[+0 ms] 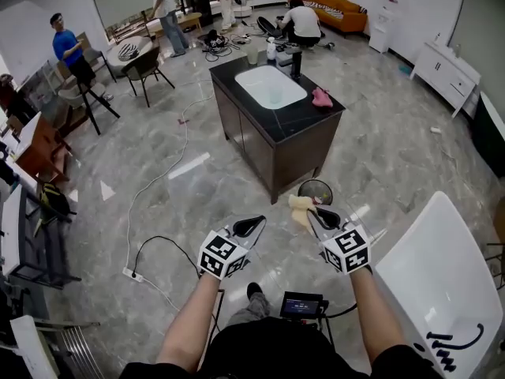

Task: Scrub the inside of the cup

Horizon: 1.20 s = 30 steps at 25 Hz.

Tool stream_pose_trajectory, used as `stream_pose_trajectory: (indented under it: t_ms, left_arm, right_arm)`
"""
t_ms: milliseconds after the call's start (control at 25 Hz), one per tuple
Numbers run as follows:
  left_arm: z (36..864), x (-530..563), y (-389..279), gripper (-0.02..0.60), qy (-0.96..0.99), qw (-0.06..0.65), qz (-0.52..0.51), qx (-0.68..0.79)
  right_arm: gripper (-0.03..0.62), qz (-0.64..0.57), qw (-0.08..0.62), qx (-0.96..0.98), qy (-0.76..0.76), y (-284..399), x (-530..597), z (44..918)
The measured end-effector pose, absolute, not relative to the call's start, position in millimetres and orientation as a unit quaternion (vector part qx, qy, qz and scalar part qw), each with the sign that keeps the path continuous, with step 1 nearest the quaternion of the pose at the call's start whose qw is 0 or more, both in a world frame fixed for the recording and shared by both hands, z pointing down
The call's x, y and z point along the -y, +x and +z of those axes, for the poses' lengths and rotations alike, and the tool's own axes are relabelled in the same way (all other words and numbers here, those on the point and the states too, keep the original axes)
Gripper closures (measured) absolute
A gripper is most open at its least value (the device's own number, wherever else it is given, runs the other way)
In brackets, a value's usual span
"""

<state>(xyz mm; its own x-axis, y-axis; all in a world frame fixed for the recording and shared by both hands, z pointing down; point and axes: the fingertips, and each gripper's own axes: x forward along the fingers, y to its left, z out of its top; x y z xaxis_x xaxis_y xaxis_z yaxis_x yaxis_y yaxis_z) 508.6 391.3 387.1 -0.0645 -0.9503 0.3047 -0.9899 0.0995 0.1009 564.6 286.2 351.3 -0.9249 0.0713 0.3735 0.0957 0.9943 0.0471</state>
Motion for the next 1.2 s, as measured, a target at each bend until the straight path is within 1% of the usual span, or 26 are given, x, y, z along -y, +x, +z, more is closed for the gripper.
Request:
stream_pose_trajectory:
  t_ms: [360, 720, 920, 1200]
  left_arm:
    - [388.6, -386.6, 420.4, 0.581, 0.678, 0.145, 0.070, 0.717]
    - [404.5, -375.6, 363.9, 0.581, 0.675, 0.160, 0.060, 0.718]
    - [411.7, -358.8, 327.7, 0.581, 0.670, 0.164, 0.063, 0.722]
    - [412.5, -312.5, 256.5, 0.581, 0.665, 0.164, 0.074, 0.725]
  right_arm:
    - [0.556, -0.022, 0.193, 0.981, -0.017, 489.8, -277.4, 355.0]
    - [0.556, -0.015, 0.207, 0.978, -0.017, 434.6, -264.6, 368.8]
    - [0.556, -0.010, 0.205, 0.979, -0.024, 394.6, -246.4, 376.2]
    - [0.556, -0.004, 0.200, 0.979, -0.028, 325.9, -199.8, 382.0]
